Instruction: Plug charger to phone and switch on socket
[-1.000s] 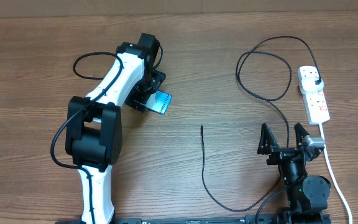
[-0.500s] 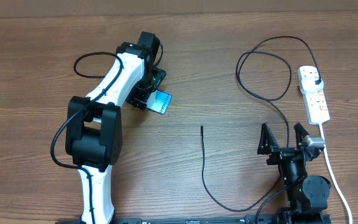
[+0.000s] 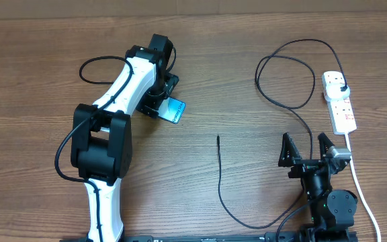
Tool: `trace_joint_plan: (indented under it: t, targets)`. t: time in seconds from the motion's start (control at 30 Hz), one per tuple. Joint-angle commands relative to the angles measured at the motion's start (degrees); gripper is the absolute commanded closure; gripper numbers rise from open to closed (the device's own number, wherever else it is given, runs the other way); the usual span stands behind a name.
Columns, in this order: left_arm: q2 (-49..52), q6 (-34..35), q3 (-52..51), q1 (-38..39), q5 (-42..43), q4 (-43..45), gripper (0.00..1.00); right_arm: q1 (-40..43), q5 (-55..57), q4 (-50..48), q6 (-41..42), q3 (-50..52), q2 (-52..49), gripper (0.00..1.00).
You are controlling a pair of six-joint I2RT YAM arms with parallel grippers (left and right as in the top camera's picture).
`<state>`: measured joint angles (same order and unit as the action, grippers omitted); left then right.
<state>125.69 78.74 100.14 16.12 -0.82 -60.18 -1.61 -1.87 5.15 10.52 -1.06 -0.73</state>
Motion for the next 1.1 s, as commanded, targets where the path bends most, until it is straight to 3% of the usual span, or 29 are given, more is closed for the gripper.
trace_joint_plan:
  t: [0.0,1.07]
  targets:
    - [0.59,1.29,1.18,-0.07,-1.73,0.07,0.00,-0.37,0.74,-0.33,0.28,0.61,0.57,0.00]
    - [0.59,2.73,-3.37,0.00,-2.97,3.67,0.00,-0.37,0.74,-0.33,0.28,0.61,0.57,0.00]
